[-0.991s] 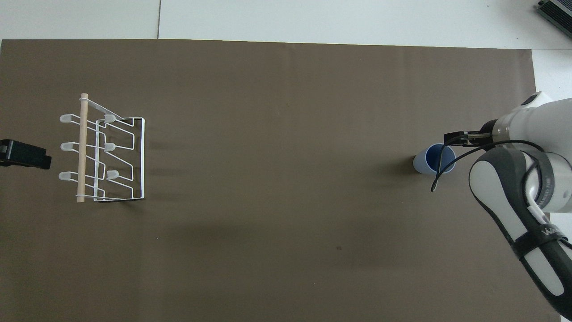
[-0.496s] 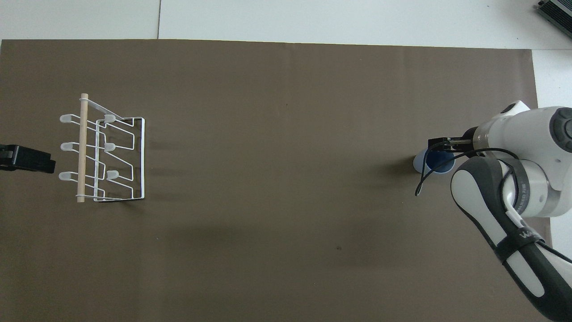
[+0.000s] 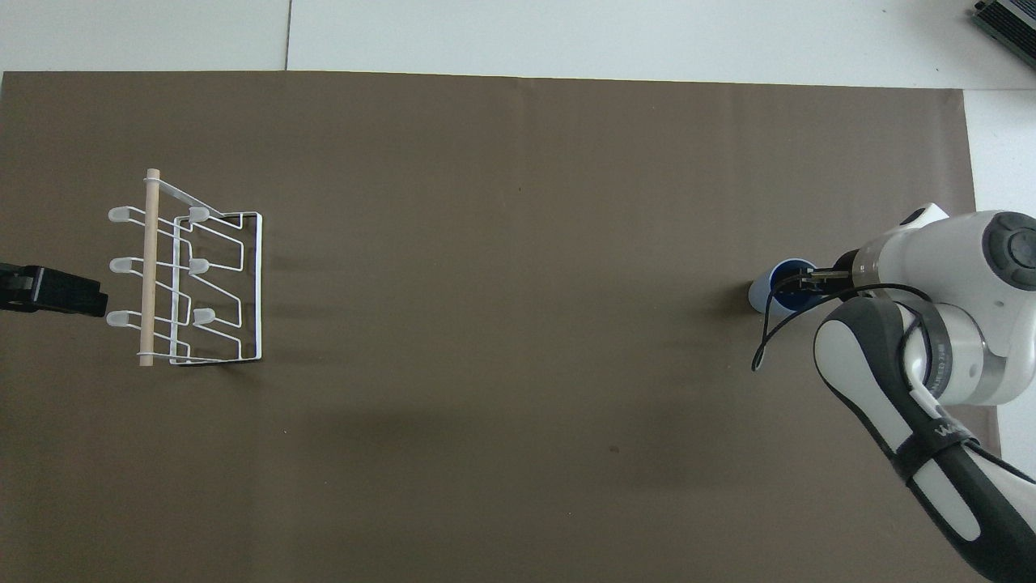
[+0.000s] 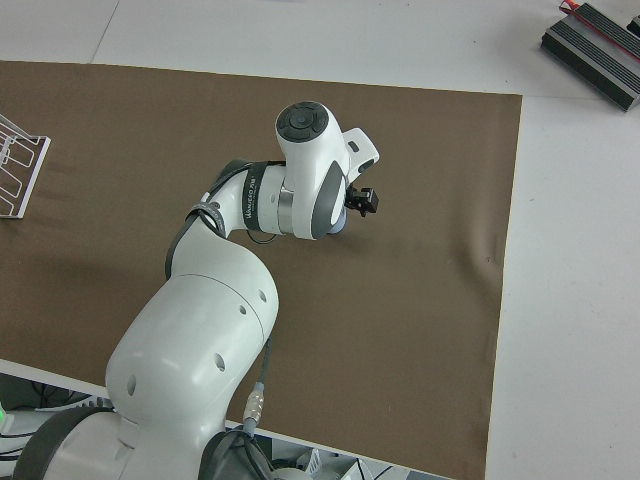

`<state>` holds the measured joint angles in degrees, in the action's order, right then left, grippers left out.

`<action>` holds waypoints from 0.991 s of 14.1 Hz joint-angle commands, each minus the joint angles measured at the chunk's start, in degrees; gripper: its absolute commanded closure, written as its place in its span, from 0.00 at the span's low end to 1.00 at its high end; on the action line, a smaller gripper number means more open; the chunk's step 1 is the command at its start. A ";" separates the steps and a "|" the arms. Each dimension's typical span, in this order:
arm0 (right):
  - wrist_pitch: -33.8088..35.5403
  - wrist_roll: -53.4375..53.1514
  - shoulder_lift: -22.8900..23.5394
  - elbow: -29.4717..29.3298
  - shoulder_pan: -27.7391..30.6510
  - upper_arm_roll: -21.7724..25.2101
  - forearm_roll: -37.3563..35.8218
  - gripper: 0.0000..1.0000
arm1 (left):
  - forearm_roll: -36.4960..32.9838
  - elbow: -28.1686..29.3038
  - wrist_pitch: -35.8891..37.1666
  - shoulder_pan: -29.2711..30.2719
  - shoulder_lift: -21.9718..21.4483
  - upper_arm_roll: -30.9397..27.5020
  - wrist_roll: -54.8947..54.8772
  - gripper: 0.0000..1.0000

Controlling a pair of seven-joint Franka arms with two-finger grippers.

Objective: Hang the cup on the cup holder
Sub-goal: 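Lower the right gripper into the blue cup and grasp its rim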

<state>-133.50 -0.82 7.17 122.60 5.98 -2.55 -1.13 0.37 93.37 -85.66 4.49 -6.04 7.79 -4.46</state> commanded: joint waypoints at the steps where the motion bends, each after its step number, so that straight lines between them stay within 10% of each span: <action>1: -0.62 0.91 -2.16 2.12 0.70 -0.35 1.04 0.00 | 0.69 1.82 -1.09 0.08 -1.69 0.04 0.68 0.00; 5: -1.58 0.91 -1.63 1.24 0.70 -0.35 0.95 0.23 | 0.95 2.25 -1.35 0.70 -1.69 0.04 0.68 0.00; 11: -1.33 0.21 -1.37 0.10 0.26 -0.44 1.04 0.98 | 1.57 3.66 -2.84 0.08 -2.39 0.12 3.23 0.00; 14: -0.71 0.12 -1.37 0.01 0.18 -0.44 1.13 1.00 | 3.40 4.19 -3.46 0.34 -2.57 0.04 3.31 0.00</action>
<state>-134.06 -0.82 6.41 122.31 5.97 -2.72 -1.12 1.88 95.03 -87.09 4.65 -6.75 7.94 -1.98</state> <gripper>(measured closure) 0.952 0.000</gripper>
